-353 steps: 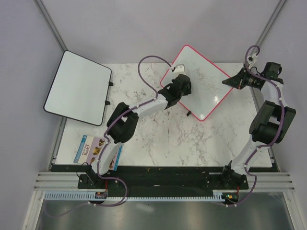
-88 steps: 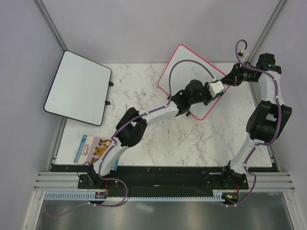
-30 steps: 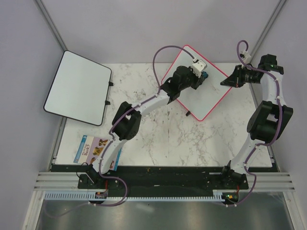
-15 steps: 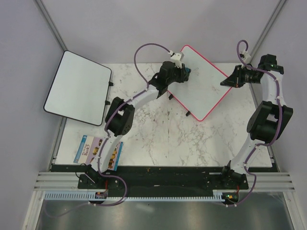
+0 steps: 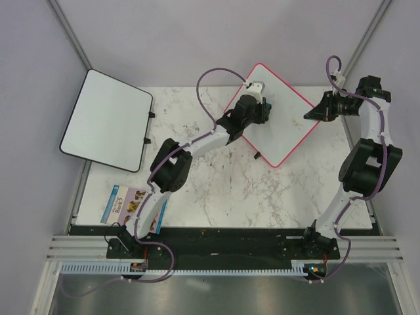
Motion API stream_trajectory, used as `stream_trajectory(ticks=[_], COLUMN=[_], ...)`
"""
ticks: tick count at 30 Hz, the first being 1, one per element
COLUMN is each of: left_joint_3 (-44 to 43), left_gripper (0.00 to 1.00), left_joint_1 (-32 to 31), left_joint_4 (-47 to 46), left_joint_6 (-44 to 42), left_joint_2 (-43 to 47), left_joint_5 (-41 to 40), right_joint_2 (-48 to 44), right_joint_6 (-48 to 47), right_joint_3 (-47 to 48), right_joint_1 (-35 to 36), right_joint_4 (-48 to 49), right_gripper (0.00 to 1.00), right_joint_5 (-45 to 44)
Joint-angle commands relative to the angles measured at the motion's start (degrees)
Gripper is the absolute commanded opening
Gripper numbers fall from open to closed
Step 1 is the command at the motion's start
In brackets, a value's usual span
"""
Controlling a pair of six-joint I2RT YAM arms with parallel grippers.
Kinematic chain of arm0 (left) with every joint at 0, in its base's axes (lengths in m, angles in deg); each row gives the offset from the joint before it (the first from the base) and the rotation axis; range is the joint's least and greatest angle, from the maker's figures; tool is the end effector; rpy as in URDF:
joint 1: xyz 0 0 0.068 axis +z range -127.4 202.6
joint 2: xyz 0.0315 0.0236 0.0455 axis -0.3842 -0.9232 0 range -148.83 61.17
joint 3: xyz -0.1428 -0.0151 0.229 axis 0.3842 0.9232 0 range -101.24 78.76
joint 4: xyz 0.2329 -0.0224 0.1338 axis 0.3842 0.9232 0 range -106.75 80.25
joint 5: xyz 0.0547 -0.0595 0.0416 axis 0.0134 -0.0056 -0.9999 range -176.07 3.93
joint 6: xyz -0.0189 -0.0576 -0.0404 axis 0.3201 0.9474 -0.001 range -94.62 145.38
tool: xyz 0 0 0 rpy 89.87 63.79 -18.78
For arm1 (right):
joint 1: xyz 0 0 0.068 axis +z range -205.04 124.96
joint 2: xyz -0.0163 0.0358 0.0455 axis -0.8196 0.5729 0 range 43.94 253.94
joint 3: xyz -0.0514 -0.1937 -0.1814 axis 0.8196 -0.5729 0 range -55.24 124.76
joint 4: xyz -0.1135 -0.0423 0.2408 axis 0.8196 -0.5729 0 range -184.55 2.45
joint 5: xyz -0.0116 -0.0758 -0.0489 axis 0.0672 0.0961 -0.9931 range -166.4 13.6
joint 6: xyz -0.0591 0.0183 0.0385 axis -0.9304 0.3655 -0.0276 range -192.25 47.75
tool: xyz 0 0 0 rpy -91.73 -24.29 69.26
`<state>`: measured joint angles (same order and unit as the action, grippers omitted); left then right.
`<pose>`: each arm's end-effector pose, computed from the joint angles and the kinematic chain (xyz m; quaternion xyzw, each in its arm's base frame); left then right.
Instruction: Erase the whiteboard
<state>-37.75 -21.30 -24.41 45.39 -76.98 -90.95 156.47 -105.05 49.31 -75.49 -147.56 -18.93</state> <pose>0.4380 -0.4144 0.2177 0.1372 0.7756 -0.2971 0.5397 0.4110 -0.0988 0.2804 -0.1839 0.8459 0.3468 0.3611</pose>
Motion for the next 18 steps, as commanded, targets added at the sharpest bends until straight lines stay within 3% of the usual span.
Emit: stream_trajectory(ticks=[1, 8, 18], left_joint_3=[-0.82, -3.01, -6.80], left_gripper=[0.02, 0.02, 0.02], left_joint_1=[-7.87, -5.24, 3.64], left_joint_4=[6.52, 5.73, 4.23], left_joint_6=[0.91, -2.17, -3.40], left_joint_2=[-3.89, -3.36, -4.32], left_joint_5=[5.24, -4.85, -9.26], right_joint_2=[3.40, 3.31, 3.05], right_joint_6=[-18.44, -18.53, -18.62], right_joint_3=[-5.23, -5.33, -5.68], right_joint_1=[6.65, 6.65, 6.74], right_joint_4=[-13.03, -12.94, -13.03], right_gripper=[0.00, 0.00, 0.00], right_joint_5=[-8.08, -7.99, -7.99])
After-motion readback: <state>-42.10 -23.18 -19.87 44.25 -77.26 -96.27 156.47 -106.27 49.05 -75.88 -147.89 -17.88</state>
